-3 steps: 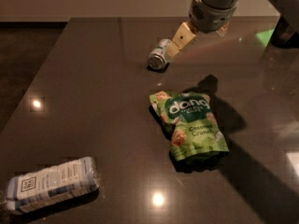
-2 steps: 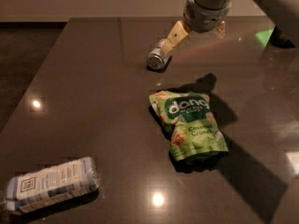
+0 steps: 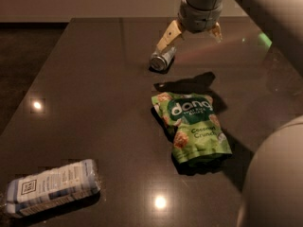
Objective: Pick 7up can
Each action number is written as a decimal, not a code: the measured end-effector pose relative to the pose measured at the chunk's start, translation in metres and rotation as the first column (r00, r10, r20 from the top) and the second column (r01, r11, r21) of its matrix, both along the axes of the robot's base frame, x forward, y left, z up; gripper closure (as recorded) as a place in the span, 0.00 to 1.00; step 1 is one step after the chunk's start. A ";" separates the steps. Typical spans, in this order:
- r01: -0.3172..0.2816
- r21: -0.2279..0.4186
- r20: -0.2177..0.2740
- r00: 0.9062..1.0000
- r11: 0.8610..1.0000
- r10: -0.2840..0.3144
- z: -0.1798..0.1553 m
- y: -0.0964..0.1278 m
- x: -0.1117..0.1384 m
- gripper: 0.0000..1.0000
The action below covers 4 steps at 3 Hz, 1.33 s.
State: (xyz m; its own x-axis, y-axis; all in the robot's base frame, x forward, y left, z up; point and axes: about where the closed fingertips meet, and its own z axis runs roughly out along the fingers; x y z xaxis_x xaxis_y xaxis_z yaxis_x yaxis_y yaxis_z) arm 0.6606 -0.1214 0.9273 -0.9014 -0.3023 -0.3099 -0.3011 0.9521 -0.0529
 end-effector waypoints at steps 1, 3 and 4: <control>0.001 -0.003 -0.010 1.000 1.000 -0.001 -0.001 0.003 0.002 0.00; 0.180 -0.029 -0.045 0.982 0.983 -0.181 -0.017 0.028 0.028 0.00; 0.275 -0.012 -0.059 0.959 0.961 -0.276 -0.028 0.037 0.042 0.00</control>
Offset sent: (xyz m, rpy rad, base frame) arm 0.0291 0.0438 -0.0119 -0.0522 0.0838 -0.2570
